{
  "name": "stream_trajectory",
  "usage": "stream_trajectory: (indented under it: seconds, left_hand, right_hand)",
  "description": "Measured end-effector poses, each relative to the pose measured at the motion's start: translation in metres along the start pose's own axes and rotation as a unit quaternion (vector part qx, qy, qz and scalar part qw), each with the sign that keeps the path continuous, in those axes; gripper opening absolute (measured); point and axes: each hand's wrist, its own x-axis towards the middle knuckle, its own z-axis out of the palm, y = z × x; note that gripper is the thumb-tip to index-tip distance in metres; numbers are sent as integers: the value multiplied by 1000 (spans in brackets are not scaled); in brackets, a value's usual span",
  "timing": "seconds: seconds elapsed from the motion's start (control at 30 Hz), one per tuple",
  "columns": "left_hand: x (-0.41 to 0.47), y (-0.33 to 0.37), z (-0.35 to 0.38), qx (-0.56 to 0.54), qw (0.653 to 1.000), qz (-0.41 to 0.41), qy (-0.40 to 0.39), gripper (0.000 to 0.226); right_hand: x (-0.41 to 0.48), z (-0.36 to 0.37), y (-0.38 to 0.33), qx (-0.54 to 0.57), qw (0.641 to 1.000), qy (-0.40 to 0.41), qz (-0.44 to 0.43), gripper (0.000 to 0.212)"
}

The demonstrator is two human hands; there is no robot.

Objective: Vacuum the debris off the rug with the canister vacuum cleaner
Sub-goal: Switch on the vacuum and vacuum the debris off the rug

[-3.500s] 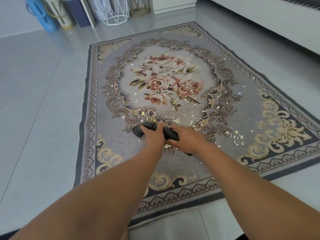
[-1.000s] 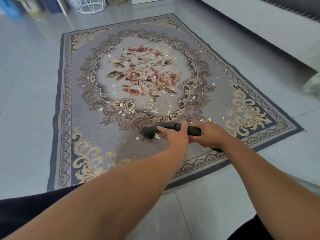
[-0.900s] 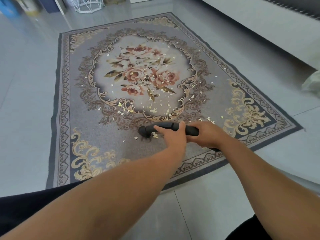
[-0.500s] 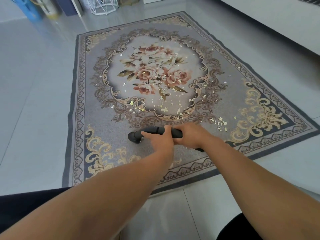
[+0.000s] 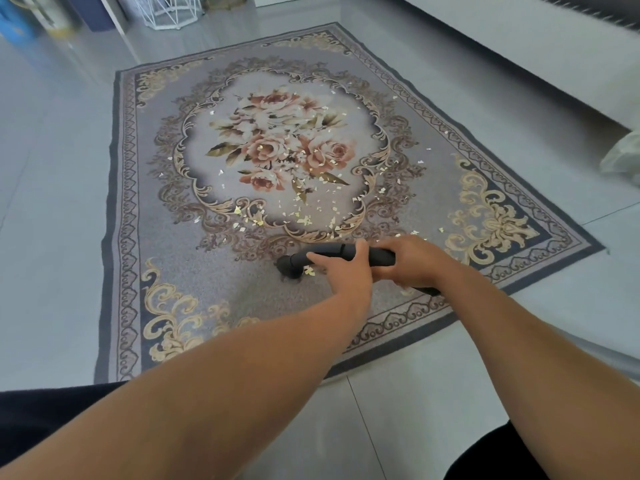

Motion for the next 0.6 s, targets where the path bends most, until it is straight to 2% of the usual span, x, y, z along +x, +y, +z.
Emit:
stream_trajectory:
  seconds: [0.2,0.43,0.6]
  left_hand:
    - [-11,5,10,46,999,19,-15,103]
    - [-13,-1,28,35,998,10,-52,108]
    - [-11,-8,26,22,999,3,-40,108]
  right_hand:
    - [-15,-8,9,31,999,19,8,25]
    - [-22,-18,27,25,999,26,38,17]
    - [-22,-13,25,26,999,8,37,22]
